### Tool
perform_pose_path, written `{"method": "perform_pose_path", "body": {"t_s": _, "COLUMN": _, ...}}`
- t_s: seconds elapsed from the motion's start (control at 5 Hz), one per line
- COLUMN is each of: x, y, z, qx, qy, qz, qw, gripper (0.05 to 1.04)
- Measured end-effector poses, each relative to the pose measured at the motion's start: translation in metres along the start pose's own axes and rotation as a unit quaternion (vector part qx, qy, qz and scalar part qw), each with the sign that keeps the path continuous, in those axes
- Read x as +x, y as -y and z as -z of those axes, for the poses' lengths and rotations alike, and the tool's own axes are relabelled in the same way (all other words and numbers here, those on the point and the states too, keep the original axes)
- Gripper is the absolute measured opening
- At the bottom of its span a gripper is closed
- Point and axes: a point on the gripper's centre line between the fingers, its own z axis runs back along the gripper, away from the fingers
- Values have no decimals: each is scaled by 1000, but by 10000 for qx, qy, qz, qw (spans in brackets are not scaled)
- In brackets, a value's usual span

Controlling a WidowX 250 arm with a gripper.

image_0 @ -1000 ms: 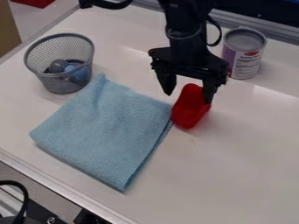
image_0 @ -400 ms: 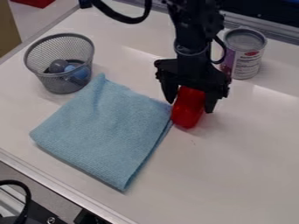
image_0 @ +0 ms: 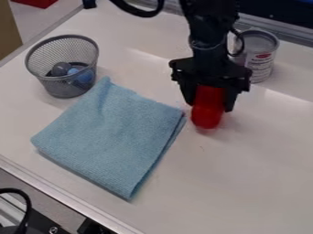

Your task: Move the red bell pepper to the top left side

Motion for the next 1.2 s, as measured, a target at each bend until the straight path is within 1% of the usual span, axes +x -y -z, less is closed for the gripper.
{"method": "perform_pose_path", "body": {"t_s": 0.2, "x": 20, "y": -9, "z": -7, "qx": 169, "qy": 419, "qz": -707, "qw": 9965, "gripper": 828}}
{"method": "perform_pose_path", "body": {"t_s": 0.4, "x": 48, "y": -27, "z": -14, "qx": 408, "qy": 869, "qz": -1424, "qw": 9852, "gripper": 828}}
{"method": "perform_pose_path", "body": {"t_s": 0.6, "x": 66, "y": -51, "z": -14, "qx": 614, "qy": 1119, "qz": -1943, "qw": 9726, "gripper": 828}}
{"method": "perform_pose_path", "body": {"t_s": 0.8, "x": 84, "y": -77, "z": -7, "qx": 947, "qy": 1236, "qz": -2584, "qw": 9534, "gripper": 828}}
{"method": "perform_pose_path", "body": {"t_s": 1.0, "x": 97, "y": -101, "z": 0, "qx": 1125, "qy": 1314, "qz": -3160, "qw": 9329, "gripper": 828}}
{"method": "perform_pose_path", "body": {"t_s": 1.2, "x": 102, "y": -125, "z": 9, "qx": 1286, "qy": 1212, "qz": -4056, "qw": 8968, "gripper": 828}}
